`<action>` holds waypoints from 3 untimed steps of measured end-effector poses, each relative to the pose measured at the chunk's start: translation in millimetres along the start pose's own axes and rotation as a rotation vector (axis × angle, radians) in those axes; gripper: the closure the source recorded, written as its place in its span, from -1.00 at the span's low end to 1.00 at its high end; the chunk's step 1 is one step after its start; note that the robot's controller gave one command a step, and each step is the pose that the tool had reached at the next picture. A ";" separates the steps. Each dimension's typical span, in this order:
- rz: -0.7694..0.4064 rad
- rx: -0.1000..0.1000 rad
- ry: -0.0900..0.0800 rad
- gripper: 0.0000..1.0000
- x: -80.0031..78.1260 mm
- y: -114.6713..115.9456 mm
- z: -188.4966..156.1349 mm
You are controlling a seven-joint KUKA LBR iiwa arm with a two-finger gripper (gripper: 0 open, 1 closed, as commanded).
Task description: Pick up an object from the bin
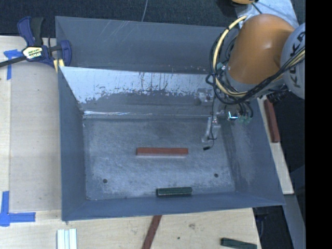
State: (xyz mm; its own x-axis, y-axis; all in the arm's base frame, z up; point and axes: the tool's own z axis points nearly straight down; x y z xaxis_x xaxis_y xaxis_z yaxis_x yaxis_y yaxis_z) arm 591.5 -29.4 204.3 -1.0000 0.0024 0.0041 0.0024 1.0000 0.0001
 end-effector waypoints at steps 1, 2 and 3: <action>-0.001 0.000 -0.008 -1.00 -1.7 0.0 -4.4; -0.039 0.000 -0.012 -1.00 -3.6 47.7 80.5; 0.001 0.000 -0.005 -1.00 -3.1 65.2 79.2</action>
Offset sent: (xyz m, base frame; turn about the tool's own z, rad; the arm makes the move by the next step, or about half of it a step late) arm 0.0018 0.0776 -0.1343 -0.0623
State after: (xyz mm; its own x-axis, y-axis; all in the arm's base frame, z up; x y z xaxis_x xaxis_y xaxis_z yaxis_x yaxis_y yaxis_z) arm 594.4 35.8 125.1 -1.0000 0.0033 -0.0012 0.0033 1.0000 0.0004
